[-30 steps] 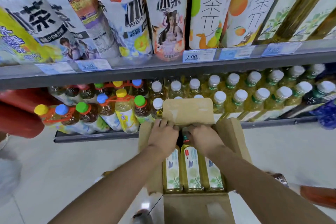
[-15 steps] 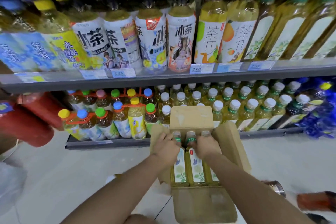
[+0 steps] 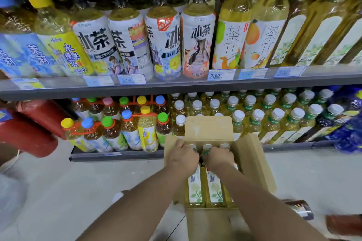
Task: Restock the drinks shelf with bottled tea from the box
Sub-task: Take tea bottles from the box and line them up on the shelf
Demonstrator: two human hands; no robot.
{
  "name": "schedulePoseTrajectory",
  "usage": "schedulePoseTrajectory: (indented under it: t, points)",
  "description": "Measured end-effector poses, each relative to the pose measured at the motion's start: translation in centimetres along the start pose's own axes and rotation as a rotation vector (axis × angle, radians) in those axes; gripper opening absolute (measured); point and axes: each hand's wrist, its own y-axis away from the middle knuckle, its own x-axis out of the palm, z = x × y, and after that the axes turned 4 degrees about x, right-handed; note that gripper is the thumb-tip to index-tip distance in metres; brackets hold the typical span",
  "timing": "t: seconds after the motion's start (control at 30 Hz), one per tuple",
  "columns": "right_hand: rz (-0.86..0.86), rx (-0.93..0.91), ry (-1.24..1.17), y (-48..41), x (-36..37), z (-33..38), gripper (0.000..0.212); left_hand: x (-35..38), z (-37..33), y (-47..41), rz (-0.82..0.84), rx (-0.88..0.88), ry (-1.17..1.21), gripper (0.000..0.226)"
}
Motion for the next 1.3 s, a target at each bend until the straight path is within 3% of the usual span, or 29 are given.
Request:
schedulePoseTrajectory:
  t: [0.17,0.3,0.47,0.6,0.83,0.97,1.1,1.2,1.3]
  points:
    - [0.059,0.008,-0.022,-0.6,-0.8,0.7,0.018,-0.1,-1.0,-0.9,-0.004,-0.061,0.048,0.023]
    - [0.071,0.054,-0.09,-0.7,-1.3,0.8,0.023,0.1,-1.2,-0.8,0.01,-0.091,0.038,0.025]
    - [0.053,0.114,-0.247,-0.4,-1.3,-0.3,0.047,-0.7,-2.1,-0.2,0.073,-0.177,0.086,0.025]
    - [-0.026,0.111,-0.346,0.5,-1.8,-1.5,0.055,-0.9,-3.3,-1.1,0.101,-0.237,0.232,0.033]
    - [-0.11,-0.014,-0.543,2.3,-3.9,-3.4,0.043,-3.2,-2.0,-1.0,0.095,-0.257,0.674,0.026]
    - [-0.189,-0.137,-0.676,4.3,-7.2,-3.4,0.036,-5.1,-1.3,0.0,0.136,-0.178,0.867,0.049]
    - [-0.294,-0.199,-0.714,6.1,-10.6,-3.7,0.028,-9.2,-1.7,2.6,-0.02,-0.239,1.101,0.078]
    - [-0.344,-0.245,-0.749,7.3,-12.3,-4.4,0.03,-10.1,-2.7,3.8,-0.116,-0.209,1.128,0.098]
    - [-0.315,-0.283,-0.769,7.2,-13.0,-4.2,0.034,-10.0,-2.7,3.8,-0.225,-0.245,1.114,0.093]
